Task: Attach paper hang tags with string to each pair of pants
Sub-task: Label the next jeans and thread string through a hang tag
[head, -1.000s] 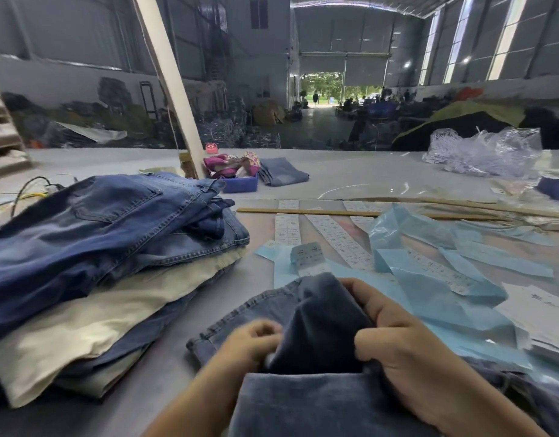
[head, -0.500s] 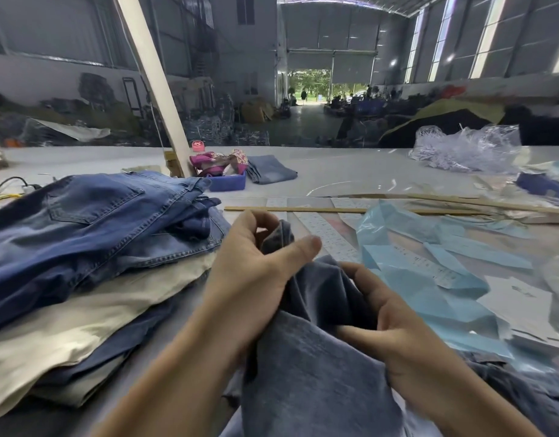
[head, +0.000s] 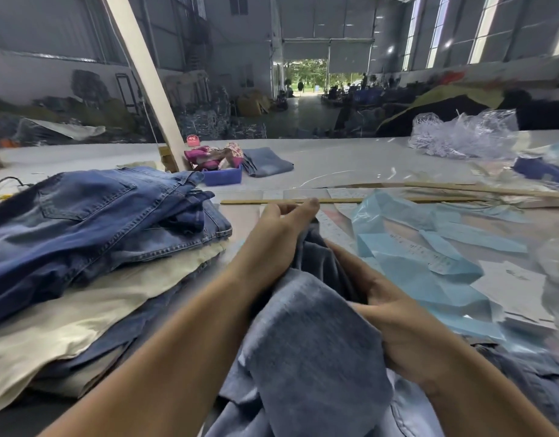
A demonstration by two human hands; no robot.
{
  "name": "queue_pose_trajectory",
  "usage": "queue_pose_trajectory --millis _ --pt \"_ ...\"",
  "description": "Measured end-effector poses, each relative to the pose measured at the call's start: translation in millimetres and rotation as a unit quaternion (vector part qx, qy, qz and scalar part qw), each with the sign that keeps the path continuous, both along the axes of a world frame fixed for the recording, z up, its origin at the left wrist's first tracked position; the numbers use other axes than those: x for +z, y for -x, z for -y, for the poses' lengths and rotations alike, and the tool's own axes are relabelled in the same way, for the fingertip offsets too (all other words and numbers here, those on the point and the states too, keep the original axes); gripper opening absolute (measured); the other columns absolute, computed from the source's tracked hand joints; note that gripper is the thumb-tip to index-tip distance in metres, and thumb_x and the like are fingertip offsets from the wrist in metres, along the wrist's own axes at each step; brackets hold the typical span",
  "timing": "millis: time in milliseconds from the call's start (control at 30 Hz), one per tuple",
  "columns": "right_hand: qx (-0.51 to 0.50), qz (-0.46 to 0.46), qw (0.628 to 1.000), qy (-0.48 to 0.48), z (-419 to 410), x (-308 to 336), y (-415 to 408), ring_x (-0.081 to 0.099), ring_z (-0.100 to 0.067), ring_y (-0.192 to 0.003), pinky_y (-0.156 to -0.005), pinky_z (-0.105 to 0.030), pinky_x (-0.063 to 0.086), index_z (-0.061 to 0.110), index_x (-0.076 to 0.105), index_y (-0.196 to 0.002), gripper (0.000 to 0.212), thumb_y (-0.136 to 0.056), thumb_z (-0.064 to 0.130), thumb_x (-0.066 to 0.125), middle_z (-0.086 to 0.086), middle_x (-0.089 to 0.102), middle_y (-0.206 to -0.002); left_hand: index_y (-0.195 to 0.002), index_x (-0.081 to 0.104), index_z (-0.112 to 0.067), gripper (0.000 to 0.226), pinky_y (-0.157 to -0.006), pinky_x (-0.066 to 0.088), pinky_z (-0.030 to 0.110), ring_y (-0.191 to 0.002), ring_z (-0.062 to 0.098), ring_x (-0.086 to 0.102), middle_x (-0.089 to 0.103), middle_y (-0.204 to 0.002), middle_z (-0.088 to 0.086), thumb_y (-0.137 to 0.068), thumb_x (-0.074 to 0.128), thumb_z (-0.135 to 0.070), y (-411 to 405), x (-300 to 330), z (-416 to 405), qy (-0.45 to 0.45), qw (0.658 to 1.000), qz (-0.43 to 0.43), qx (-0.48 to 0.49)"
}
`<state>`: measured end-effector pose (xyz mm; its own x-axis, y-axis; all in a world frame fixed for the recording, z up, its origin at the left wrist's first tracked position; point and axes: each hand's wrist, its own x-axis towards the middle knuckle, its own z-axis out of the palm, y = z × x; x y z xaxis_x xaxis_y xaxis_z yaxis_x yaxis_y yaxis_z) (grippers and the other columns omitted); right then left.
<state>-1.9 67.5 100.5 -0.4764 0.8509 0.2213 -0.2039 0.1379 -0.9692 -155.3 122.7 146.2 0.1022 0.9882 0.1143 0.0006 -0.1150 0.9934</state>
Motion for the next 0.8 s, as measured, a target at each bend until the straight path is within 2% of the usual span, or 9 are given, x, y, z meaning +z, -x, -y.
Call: queue_pose_trajectory --millis 67,167,300,367,433,533,600,733,800 --pt "-0.023 0.044 0.998 -0.038 -3 2 5 0.055 -0.008 -0.127 -0.101 -0.027 0.048 0.036 0.047 -0.138 0.074 -0.075 0.010 0.074 0.015 0.060 -0.135 -0.100 0.057 0.005 0.060 -0.081 0.048 0.045 -0.085 0.030 0.058 0.061 -0.089 0.021 -0.073 0.073 -0.046 5 -7 5 -0.014 0.995 0.000 -0.097" --pt "-0.029 0.070 0.996 -0.056 -7 6 10 0.059 -0.013 -0.122 -0.101 -0.027 0.048 0.027 0.051 -0.136 0.064 -0.078 0.007 0.069 0.003 0.064 -0.131 -0.101 0.062 -0.003 0.044 -0.074 0.053 0.032 -0.086 0.023 0.064 0.069 -0.093 0.015 -0.068 0.081 -0.025 25 -20 14 -0.058 0.978 -0.063 -0.188" --pt "0.011 0.073 0.997 -0.017 -10 9 16 0.060 -0.009 -0.120 -0.102 -0.022 0.046 0.031 0.054 -0.133 0.048 -0.086 0.020 0.061 0.009 0.067 -0.125 -0.091 0.070 -0.018 0.030 -0.072 0.056 0.028 -0.085 0.018 0.069 0.075 -0.092 0.010 -0.064 0.079 -0.006 43 -25 20 -0.075 0.988 -0.087 -0.101" --pt "-0.013 0.072 0.997 0.013 -15 8 11 0.066 -0.012 -0.103 -0.094 -0.028 0.050 0.028 0.056 -0.127 0.043 -0.085 0.034 0.060 0.007 0.071 -0.107 -0.088 0.070 -0.017 0.030 -0.073 0.057 0.028 -0.082 0.015 0.068 0.075 -0.090 0.008 -0.060 0.079 -0.008 52 -18 21 -0.089 0.990 -0.099 -0.044" --pt "-0.063 0.157 0.985 -0.006 -19 1 -5 0.065 -0.009 -0.089 -0.088 -0.031 0.050 0.029 0.056 -0.119 0.050 -0.075 0.050 0.067 0.008 0.070 -0.093 -0.083 0.072 -0.018 0.036 -0.064 0.057 0.023 -0.073 0.012 0.068 0.074 -0.082 0.004 -0.052 0.084 -0.003 67 -10 19 -0.104 0.992 -0.066 0.013" --pt "0.058 0.332 0.941 0.015 -16 -15 -23 0.065 -0.008 -0.109 -0.099 -0.037 0.050 0.033 0.061 -0.120 0.064 -0.062 0.057 0.077 0.012 0.071 -0.114 -0.082 0.074 -0.020 0.028 -0.057 0.056 0.024 -0.069 0.015 0.071 0.075 -0.081 0.005 -0.055 0.080 -0.015 84 0 14 -0.058 0.994 0.059 0.070" --pt "0.121 0.436 0.892 0.013 -14 -23 -28 0.065 -0.001 -0.105 -0.097 -0.032 0.050 0.038 0.062 -0.116 0.064 -0.057 0.049 0.084 0.019 0.071 -0.111 -0.087 0.074 -0.017 0.030 -0.061 0.058 0.028 -0.074 0.021 0.072 0.075 -0.087 0.010 -0.058 0.079 -0.016 85 -1 12 -0.039 0.992 0.087 0.082" --pt "0.098 0.587 0.803 -0.043 -23 -24 -32 0.066 0.004 -0.091 -0.089 -0.027 0.052 0.044 0.062 -0.108 0.067 -0.045 0.051 0.085 0.027 0.070 -0.098 -0.101 0.071 -0.007 0.030 -0.064 0.057 0.032 -0.080 0.028 0.073 0.075 -0.091 0.015 -0.072 0.079 -0.011 82 -8 4 -0.003 0.989 0.085 0.124" --pt "0.085 0.600 0.792 -0.077 -26 -27 -35 0.066 0.003 -0.083 -0.080 -0.023 0.054 0.037 0.065 -0.101 0.054 -0.051 0.046 0.084 0.023 0.072 -0.089 -0.101 0.071 -0.006 0.026 -0.060 0.057 0.031 -0.076 0.026 0.073 0.075 -0.089 0.014 -0.077 0.078 -0.014 85 -14 1 0.013 0.987 0.076 0.142"
